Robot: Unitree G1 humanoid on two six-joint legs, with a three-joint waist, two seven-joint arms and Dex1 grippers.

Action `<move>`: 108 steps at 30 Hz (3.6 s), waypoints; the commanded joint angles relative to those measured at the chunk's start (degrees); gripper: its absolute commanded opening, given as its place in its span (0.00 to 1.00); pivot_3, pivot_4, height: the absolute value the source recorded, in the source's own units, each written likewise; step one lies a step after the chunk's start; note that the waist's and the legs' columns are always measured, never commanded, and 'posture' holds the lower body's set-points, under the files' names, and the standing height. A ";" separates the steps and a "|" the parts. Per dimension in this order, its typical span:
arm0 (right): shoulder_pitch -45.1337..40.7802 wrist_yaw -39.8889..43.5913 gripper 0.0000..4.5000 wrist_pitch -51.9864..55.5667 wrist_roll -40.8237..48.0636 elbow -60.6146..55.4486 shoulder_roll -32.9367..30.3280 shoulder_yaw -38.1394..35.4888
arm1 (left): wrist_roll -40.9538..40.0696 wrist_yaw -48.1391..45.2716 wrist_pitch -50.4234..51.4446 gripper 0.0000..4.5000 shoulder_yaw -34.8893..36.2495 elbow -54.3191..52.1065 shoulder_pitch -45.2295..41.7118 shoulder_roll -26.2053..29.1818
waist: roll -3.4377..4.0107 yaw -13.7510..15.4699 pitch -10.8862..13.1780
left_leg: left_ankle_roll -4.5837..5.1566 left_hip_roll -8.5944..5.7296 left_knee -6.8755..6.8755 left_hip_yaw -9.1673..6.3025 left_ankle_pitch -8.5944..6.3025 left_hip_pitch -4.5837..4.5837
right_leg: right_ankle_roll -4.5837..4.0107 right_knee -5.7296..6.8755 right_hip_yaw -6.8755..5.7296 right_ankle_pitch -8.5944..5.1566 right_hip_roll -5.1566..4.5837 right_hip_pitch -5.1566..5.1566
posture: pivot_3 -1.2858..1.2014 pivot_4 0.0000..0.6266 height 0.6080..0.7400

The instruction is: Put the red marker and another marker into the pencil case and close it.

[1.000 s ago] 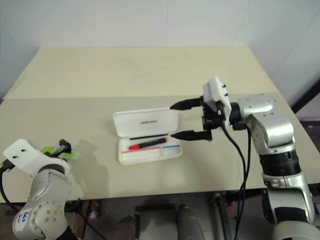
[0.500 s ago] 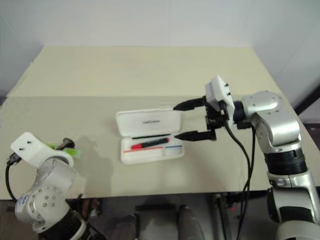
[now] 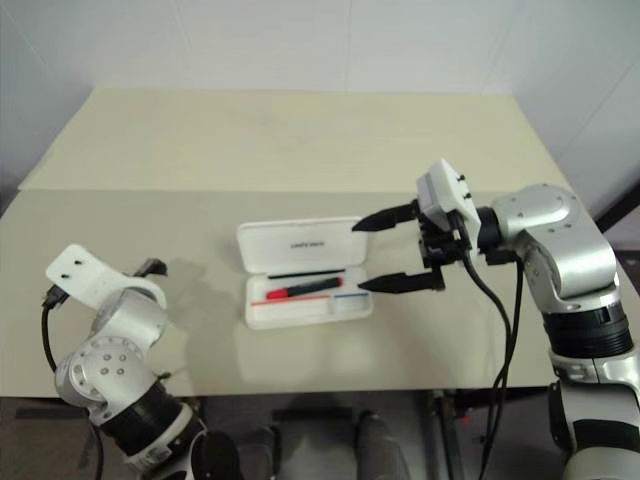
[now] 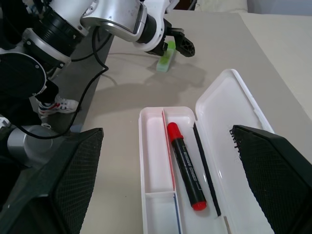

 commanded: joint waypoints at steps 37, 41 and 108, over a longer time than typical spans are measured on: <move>0.22 -3.42 1.00 1.53 3.79 -5.52 -0.79 -3.26 | 2.61 0.02 -2.98 0.40 2.36 3.32 0.60 -5.35 | -0.02 0.56 0.01 | 0.00 0.00 0.09 0.00 -0.01 -0.03 | 0.00 -0.10 0.00 0.00 0.00 0.05 | 0.52 0.24 1.00; 0.03 -3.57 1.00 1.64 3.99 -5.77 -0.75 -3.27 | 2.38 0.42 -3.33 0.24 2.04 3.58 0.64 -5.47 | -0.01 0.55 0.00 | 0.00 0.00 0.02 0.00 -0.01 -0.01 | 0.00 -0.09 0.00 0.00 0.00 0.04 | 0.52 0.24 1.00; 21.41 -15.50 1.00 2.23 8.72 -15.12 -7.02 -21.91 | 2.79 -119.29 -43.13 0.24 -45.53 19.13 -0.55 52.59 | 0.25 0.23 0.16 | 0.10 0.02 -0.08 0.03 -0.09 0.02 | -0.06 0.40 0.06 -0.19 -0.01 -0.15 | 0.52 0.24 1.00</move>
